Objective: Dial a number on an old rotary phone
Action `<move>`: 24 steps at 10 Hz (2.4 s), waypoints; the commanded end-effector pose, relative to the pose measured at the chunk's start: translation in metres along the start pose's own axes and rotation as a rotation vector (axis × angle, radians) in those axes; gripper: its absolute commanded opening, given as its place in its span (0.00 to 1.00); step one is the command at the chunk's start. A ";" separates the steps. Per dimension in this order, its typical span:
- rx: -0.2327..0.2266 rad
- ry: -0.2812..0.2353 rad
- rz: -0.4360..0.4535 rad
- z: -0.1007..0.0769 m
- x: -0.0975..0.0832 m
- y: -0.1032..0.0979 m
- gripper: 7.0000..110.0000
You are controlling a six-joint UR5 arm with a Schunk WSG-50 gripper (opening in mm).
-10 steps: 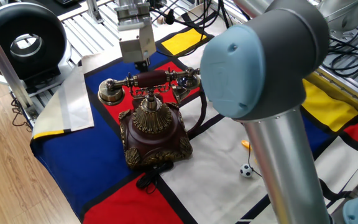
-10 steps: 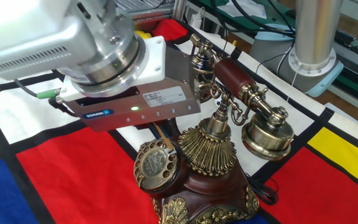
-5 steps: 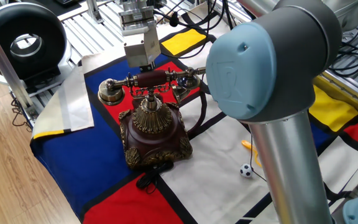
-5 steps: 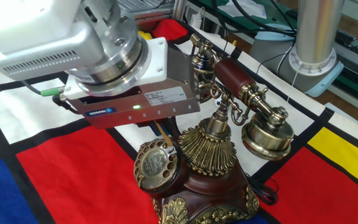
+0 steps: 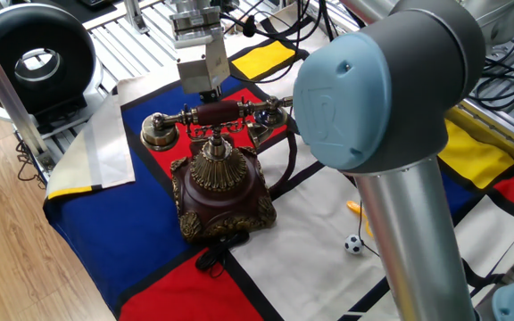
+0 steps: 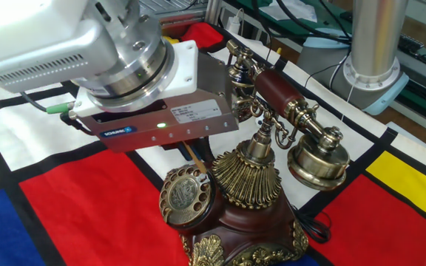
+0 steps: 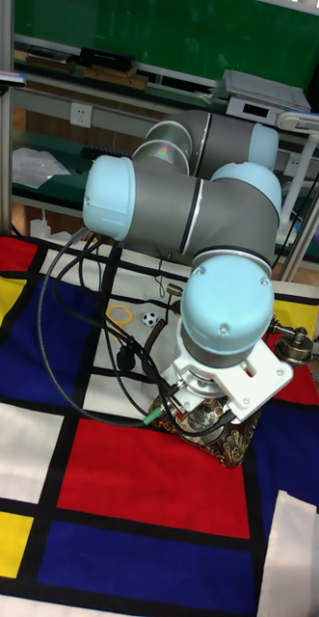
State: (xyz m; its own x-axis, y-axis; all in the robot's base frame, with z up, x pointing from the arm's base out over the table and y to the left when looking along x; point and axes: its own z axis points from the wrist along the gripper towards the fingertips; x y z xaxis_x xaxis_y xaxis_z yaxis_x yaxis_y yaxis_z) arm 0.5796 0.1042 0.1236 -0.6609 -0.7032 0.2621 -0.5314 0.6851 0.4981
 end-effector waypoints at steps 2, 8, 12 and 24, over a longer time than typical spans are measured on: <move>-0.003 -0.021 -0.094 0.000 -0.013 -0.007 0.00; -0.033 -0.035 -0.269 0.001 -0.010 -0.004 0.00; -0.050 -0.033 -0.300 0.005 -0.001 0.001 0.00; -0.064 -0.029 -0.292 0.007 -0.015 -0.007 0.00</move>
State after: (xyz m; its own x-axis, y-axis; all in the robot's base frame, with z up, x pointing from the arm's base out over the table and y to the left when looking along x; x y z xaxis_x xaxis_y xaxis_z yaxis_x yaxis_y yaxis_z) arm 0.5835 0.1073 0.1129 -0.4981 -0.8623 0.0910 -0.6670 0.4481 0.5953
